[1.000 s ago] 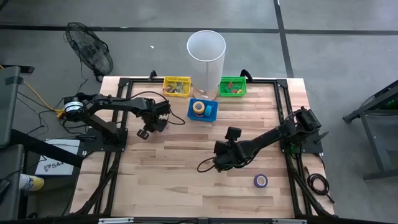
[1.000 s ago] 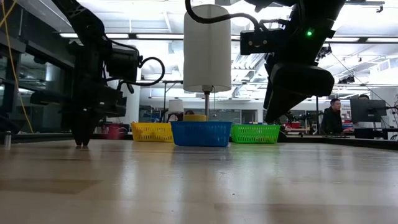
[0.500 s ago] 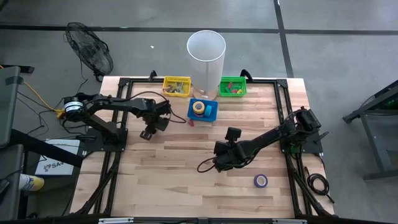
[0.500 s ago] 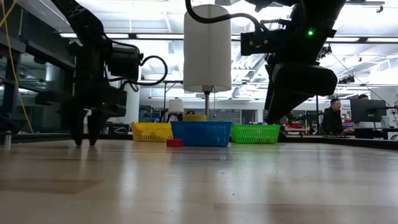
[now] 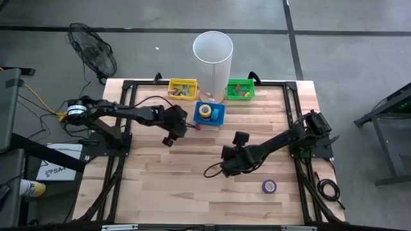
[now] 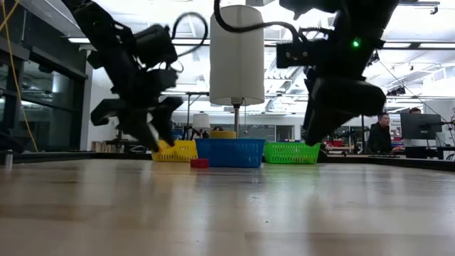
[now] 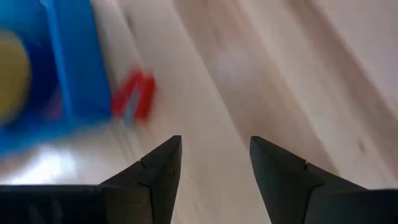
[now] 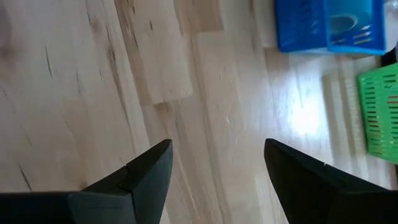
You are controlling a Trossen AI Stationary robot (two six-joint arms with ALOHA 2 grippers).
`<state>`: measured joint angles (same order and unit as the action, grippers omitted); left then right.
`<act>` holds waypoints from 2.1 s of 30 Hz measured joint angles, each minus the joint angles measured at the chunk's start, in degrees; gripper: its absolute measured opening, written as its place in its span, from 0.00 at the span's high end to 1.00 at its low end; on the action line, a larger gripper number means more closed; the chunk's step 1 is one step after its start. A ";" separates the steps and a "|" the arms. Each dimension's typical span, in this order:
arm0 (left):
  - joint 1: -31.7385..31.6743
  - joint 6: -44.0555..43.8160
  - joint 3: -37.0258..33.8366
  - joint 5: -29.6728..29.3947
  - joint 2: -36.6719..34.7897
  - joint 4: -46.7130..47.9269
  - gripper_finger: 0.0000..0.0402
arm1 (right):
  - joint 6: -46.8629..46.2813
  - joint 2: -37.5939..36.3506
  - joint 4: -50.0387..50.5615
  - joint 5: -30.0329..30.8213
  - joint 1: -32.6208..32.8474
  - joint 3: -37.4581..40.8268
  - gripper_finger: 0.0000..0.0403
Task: Pick and place Stapler, Stapler remover, tape
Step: Put the red stapler into the green basket
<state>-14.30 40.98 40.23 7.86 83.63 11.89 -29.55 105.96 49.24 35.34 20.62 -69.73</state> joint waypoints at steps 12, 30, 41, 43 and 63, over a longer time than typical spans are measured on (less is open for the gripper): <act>3.48 4.21 0.07 -2.80 5.37 -14.62 0.54 | -0.16 0.04 -4.32 -1.21 -0.11 2.68 0.39; 3.45 5.89 8.31 -10.45 16.68 -15.19 0.54 | -0.01 0.04 -5.21 -1.27 -0.11 2.70 0.39; 3.52 5.26 8.31 -14.22 16.68 -14.93 0.54 | 0.00 0.04 -5.21 -1.27 -0.11 2.72 0.39; 3.49 5.03 8.31 -15.93 16.68 -14.83 0.54 | 0.00 0.04 -5.25 -1.27 -0.11 2.72 0.39; 3.38 -7.20 8.46 -9.64 16.49 -9.10 0.54 | -0.53 0.04 -5.86 -1.85 -0.09 2.72 0.39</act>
<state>-10.92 33.78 48.69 -1.78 100.12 2.79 -30.09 106.00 43.38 33.48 20.53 -67.00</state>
